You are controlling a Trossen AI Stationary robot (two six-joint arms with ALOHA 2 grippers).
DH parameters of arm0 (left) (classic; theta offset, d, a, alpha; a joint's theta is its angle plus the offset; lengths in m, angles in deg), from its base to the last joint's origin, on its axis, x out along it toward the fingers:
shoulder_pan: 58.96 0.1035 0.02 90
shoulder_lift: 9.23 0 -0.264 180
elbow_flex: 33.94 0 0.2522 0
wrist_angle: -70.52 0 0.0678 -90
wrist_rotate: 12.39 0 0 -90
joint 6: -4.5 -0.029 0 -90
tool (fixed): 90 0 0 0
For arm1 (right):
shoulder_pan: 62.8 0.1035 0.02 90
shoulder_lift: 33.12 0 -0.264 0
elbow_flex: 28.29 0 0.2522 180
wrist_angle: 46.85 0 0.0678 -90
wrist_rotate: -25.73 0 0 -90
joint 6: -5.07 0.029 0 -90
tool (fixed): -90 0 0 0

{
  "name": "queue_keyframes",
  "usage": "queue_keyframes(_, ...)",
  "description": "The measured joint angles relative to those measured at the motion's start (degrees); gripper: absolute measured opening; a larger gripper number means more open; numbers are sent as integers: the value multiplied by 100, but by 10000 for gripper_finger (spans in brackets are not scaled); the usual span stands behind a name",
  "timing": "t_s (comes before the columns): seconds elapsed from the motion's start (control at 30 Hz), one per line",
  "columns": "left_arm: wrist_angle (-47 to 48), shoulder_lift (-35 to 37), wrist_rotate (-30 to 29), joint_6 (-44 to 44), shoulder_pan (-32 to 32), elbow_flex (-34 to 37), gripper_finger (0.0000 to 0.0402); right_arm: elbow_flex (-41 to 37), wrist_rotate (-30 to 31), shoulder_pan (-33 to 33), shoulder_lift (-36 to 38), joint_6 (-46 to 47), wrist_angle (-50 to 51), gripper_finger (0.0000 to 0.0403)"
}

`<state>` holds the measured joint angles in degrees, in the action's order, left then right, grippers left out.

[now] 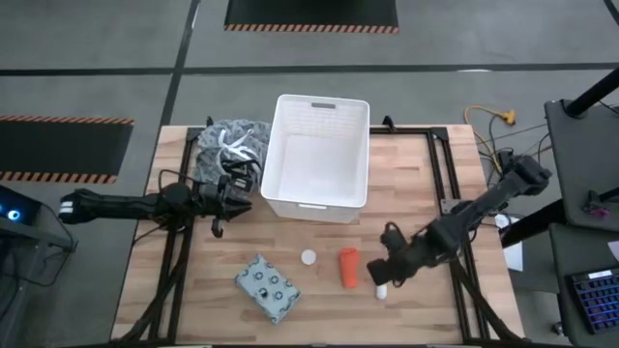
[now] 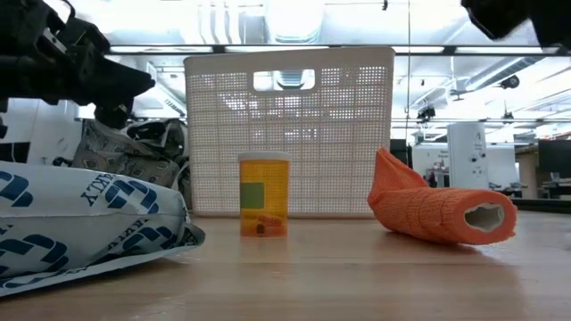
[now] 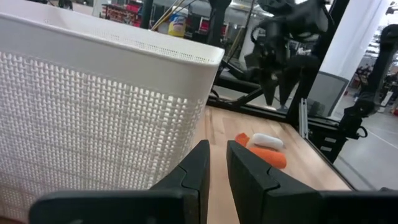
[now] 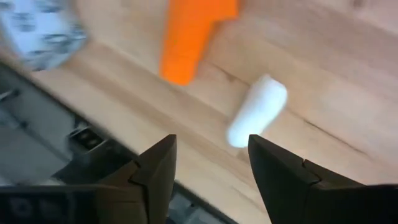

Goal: Pick & place medical supplies in basket/bin
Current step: Put the white gauze into the white bin

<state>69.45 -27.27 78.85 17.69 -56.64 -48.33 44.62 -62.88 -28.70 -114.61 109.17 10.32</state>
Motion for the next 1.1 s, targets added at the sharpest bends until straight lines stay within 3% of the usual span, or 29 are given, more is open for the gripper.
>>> queue_keyframes(0.2,6,-71,-7,0,1,0,38,154,6,151,-828,646,408,228)
queue_keyframes(0.6,2,-70,-13,0,1,0,38,552,-79,154,-2180,672,394,259)
queue_keyframes(0.87,2,-70,-15,1,1,0,38,641,-506,156,-2610,638,373,226)
queue_keyframes(1.1,2,-70,-17,0,1,0,38,606,-611,154,-2403,623,455,147)
